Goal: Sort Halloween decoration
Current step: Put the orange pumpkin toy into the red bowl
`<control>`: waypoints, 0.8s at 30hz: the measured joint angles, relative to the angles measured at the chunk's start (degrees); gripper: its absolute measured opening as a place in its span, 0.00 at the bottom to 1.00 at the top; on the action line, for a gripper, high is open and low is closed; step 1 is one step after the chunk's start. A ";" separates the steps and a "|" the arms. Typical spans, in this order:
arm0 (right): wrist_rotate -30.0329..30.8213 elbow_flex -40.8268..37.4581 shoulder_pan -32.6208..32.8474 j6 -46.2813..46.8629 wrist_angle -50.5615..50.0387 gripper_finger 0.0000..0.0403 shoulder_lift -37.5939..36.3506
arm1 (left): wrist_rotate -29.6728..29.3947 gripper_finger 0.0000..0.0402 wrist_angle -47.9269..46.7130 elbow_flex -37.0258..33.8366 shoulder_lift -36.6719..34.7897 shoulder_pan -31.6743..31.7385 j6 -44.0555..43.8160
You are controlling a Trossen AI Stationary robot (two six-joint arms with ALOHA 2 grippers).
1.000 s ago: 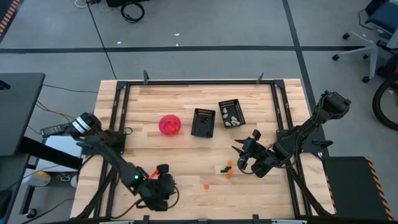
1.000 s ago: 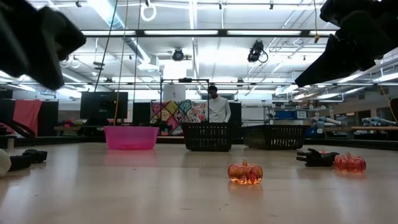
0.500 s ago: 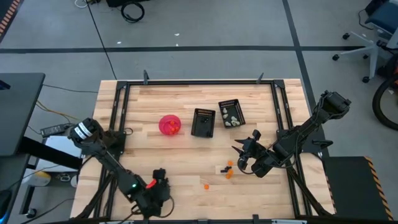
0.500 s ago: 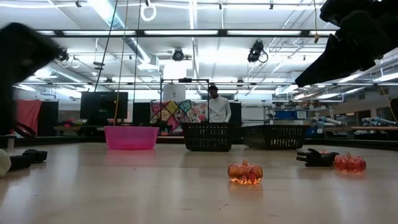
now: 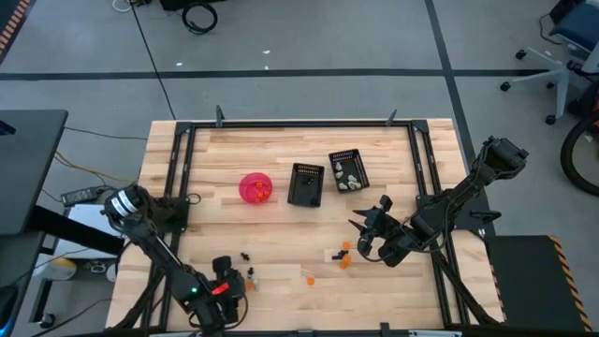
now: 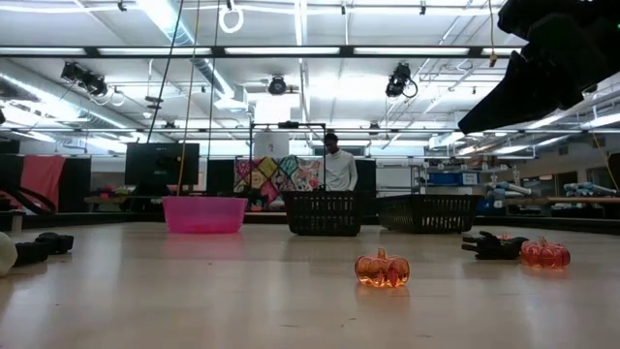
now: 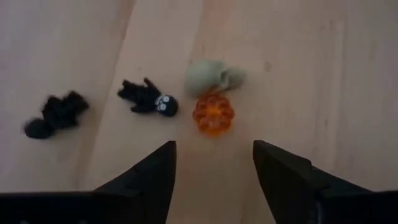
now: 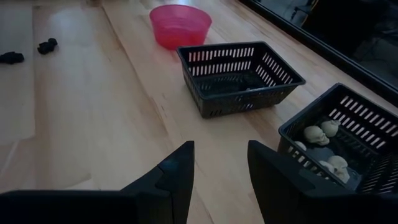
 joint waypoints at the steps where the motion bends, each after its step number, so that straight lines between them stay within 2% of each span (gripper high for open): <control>1: -0.02 0.00 -0.03 0.00 -0.01 0.38 -0.01 | 0.07 0.54 0.93 0.00 0.48 0.00 -1.10; 9: -0.06 0.00 -0.09 -0.41 0.05 0.38 -0.02 | -2.90 0.49 3.06 0.21 2.79 -0.66 -5.28; 13: -0.11 0.00 -0.09 -0.42 0.07 0.38 -0.02 | -6.33 0.48 3.13 0.06 3.08 -0.62 -7.02; 24: -0.73 0.00 -0.09 -0.50 0.16 0.38 -0.02 | -6.45 0.47 2.93 -0.01 3.07 1.94 -6.54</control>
